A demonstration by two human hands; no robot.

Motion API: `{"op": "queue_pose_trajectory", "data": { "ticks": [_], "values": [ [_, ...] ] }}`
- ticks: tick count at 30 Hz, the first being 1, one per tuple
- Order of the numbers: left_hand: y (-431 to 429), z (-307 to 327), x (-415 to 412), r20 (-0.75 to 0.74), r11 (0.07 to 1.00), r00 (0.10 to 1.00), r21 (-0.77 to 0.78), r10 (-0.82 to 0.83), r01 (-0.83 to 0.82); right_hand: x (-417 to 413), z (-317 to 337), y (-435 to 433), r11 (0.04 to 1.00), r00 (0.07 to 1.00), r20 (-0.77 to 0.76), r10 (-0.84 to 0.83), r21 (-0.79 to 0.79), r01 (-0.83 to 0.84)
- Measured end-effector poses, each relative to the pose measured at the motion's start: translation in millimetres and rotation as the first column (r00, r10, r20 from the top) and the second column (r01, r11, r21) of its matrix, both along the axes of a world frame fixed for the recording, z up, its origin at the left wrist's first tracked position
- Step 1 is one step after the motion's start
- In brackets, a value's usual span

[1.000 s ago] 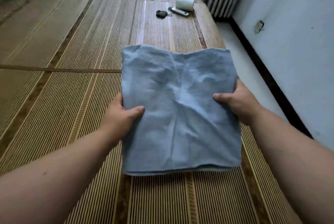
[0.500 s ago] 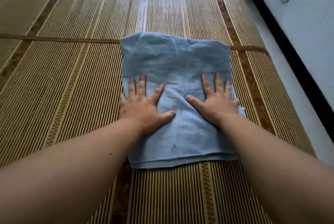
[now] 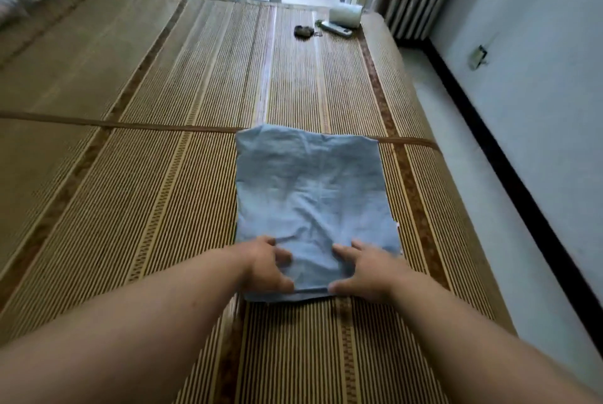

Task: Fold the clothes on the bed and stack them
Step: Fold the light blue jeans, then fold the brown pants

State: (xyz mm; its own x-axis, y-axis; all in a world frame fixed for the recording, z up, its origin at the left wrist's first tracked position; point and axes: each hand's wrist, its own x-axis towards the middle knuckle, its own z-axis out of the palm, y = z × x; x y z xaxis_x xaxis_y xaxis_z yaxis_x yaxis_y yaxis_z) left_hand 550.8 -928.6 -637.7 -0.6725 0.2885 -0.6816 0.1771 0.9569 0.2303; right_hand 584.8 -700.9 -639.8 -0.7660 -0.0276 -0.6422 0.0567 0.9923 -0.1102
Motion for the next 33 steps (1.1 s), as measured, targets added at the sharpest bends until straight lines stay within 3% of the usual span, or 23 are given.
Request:
{"op": "queue_pose_trajectory", "data": {
  "ticks": [2, 5, 9, 14, 20, 27, 33],
  "values": [
    [-4, 32, 33, -0.262, 0.994, 0.959, 0.009, -0.104, 0.110, 28, 32, -17, 0.998, 0.989, -0.133, 0.063, 0.005, -0.063],
    [-15, 90, 86, -0.487, 0.988, 0.873, 0.127, -0.015, 0.088, 78, 87, -44, 0.991, 0.924, -0.376, 0.066, -0.085, -0.105],
    [-29, 167, 156, -0.534, 0.976, 0.840, 0.214, 0.093, 0.028, 135, 167, -68, 0.981, 0.870, -0.487, 0.078, -0.120, -0.155],
    [-69, 245, 222, -0.517, 0.976, 0.838, 0.205, 0.176, -0.078, 184, 256, -101, 0.972, 0.868, -0.483, 0.120, -0.122, -0.202],
    [-135, 327, 258, -0.565, 0.952, 0.772, 0.251, 0.291, -0.176, 223, 323, -176, 0.938, 0.839, -0.499, 0.218, -0.130, -0.321],
    [-277, 363, 311, -0.582, 0.951, 0.753, 0.204, 0.307, -0.231, 256, 353, -307, 0.902, 0.796, -0.523, 0.306, -0.109, -0.418],
    [-415, 376, 353, -0.592, 0.957, 0.752, 0.189, 0.290, -0.221, 280, 375, -447, 0.897, 0.802, -0.546, 0.244, -0.187, -0.401]
  ]
}}
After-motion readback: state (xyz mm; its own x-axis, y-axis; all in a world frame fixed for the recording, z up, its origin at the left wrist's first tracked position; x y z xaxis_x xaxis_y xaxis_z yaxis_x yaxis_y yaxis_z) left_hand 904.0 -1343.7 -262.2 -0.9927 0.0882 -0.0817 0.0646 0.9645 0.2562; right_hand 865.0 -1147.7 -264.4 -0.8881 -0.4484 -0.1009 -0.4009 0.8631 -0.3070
